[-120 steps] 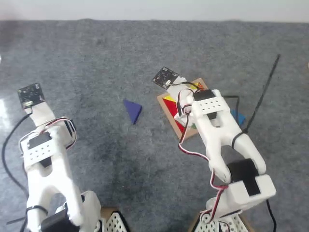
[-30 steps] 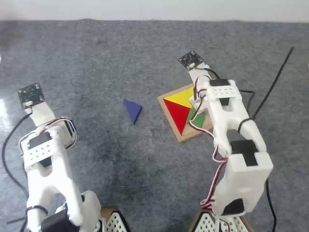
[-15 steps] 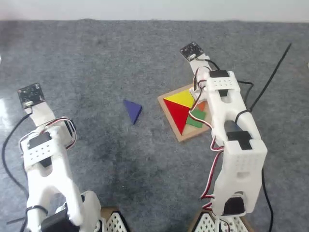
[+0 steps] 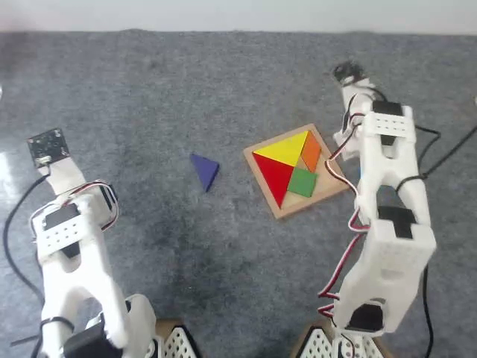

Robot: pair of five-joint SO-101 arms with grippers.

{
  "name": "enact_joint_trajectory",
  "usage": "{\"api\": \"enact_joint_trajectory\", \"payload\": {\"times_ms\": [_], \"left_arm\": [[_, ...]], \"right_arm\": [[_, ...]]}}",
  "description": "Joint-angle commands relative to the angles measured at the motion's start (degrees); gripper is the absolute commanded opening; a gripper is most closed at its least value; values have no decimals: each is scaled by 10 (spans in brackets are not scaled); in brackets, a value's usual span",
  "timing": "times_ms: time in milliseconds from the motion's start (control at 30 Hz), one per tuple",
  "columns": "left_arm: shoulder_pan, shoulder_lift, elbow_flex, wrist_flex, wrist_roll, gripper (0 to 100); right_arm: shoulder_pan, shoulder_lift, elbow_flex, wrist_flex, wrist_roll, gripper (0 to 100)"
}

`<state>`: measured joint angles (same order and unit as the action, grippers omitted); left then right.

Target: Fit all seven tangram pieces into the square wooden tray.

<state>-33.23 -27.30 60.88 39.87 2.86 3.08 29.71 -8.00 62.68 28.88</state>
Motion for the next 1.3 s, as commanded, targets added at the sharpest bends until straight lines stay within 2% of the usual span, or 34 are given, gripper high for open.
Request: {"api": "enact_joint_trajectory", "payload": {"times_ms": [0, 133, 400, 600, 867, 1000, 1133, 1267], "left_arm": [[3, -18, -11, 3, -5, 184], [3, -18, -10, 2, -5, 184], [3, -18, -10, 0, -5, 184], [3, -18, -10, 0, -5, 184], [4, -17, -11, 1, -5, 184], [20, -17, -12, 4, -12, 184], [78, -18, -21, 37, -91, 183], [149, -17, -97, 127, -146, 182]], "right_arm": [[15, 39, -40, -18, 8, 209], [15, 86, -74, -18, 8, 209], [-6, 87, -85, 58, 40, 209], [-39, 37, -31, 88, 40, 208], [-62, -133, 203, -26, 39, 208], [-60, -237, 293, -50, 22, 208], [-21, -342, 351, -50, -16, 208], [47, -448, 417, -51, -46, 208]]}}
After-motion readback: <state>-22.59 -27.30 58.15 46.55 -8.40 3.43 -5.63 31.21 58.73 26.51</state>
